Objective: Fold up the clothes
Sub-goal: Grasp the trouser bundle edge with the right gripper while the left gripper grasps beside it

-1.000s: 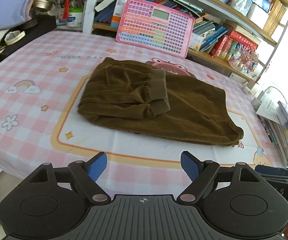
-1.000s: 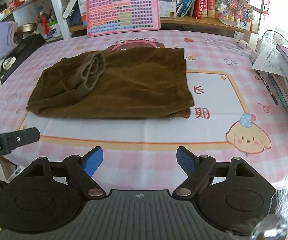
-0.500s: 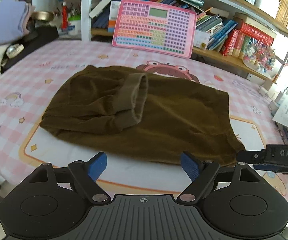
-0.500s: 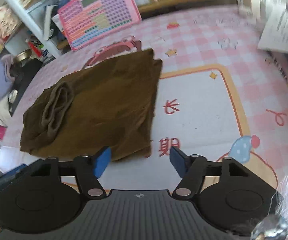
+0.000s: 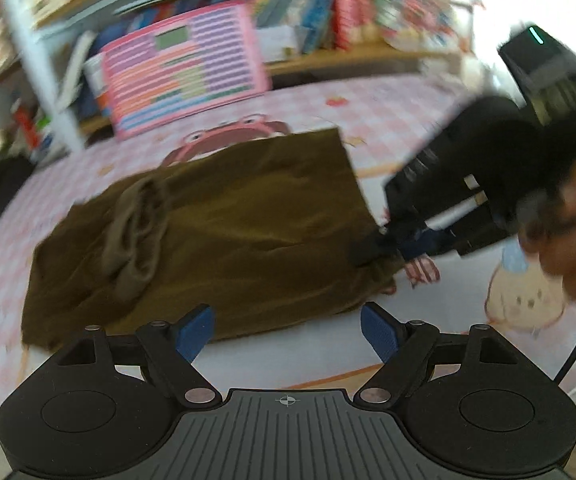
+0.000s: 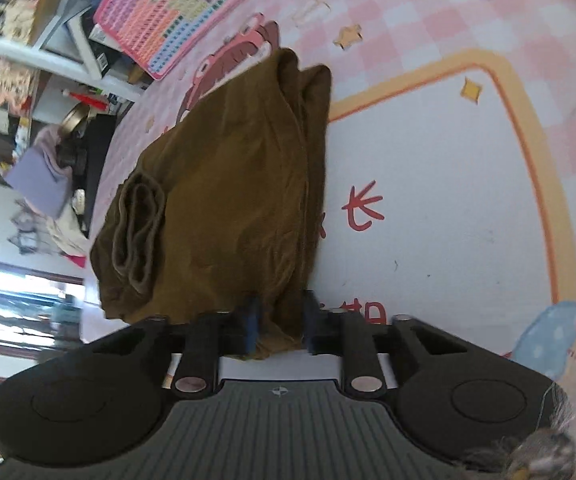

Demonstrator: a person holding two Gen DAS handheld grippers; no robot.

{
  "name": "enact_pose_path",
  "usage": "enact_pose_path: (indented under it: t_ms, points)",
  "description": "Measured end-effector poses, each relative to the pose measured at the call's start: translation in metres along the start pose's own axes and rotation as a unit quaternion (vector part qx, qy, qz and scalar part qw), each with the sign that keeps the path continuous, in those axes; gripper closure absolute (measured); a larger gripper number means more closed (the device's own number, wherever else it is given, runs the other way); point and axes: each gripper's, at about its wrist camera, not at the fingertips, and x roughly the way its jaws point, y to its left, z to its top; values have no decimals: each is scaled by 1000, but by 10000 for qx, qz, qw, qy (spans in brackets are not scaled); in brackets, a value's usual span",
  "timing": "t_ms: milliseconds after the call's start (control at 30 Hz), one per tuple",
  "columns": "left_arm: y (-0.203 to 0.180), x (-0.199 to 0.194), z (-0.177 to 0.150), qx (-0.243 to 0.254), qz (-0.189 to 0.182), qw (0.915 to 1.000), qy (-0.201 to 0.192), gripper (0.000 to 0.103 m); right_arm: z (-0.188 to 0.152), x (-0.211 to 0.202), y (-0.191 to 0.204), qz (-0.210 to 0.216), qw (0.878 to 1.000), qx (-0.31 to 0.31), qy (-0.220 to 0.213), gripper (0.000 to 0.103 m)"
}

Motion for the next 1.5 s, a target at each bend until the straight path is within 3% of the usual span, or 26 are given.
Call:
enact_pose_path:
  t_ms: [133,300,367,433,467,500,533,833,1033,1167,1300,1500]
  points:
    - [-19,13,5,684,164,9975,-77,20,7,-10,-2,432,9990,137,23,93]
    - [-41,29,10,1488,352,9880,-222,22,13,-16,6,585,9982,70,53,93]
    - [-49,36,12,1806,427,9822,-280,37,14,-17,8,592,9982,-1,62,93]
    - [-58,42,14,2123,501,9753,-337,62,15,-18,9,572,9983,-63,78,90]
    - [-62,45,15,2281,538,9715,-366,66,15,-18,8,536,9985,-49,44,82]
    - [-66,48,16,2438,575,9673,-394,77,16,-19,7,495,9988,-24,0,64]
    - [-68,50,17,2521,580,9651,-419,89,18,-20,6,456,9989,8,-70,54]
    - [-36,14,28,1518,158,9853,-773,92,43,-3,-11,718,9948,695,-211,44]
    - [-24,-7,19,1020,-116,9917,-774,92,60,6,-24,630,9893,1235,-457,49]
    - [-21,-10,14,861,-279,9935,-688,92,64,4,-38,617,9832,1614,-583,63]
    - [-16,-9,16,758,-383,9943,-651,92,64,0,-40,602,9842,1542,-634,88]
    - [-21,-12,18,707,-758,9921,-708,92,65,-14,-38,534,9849,1414,-849,92]
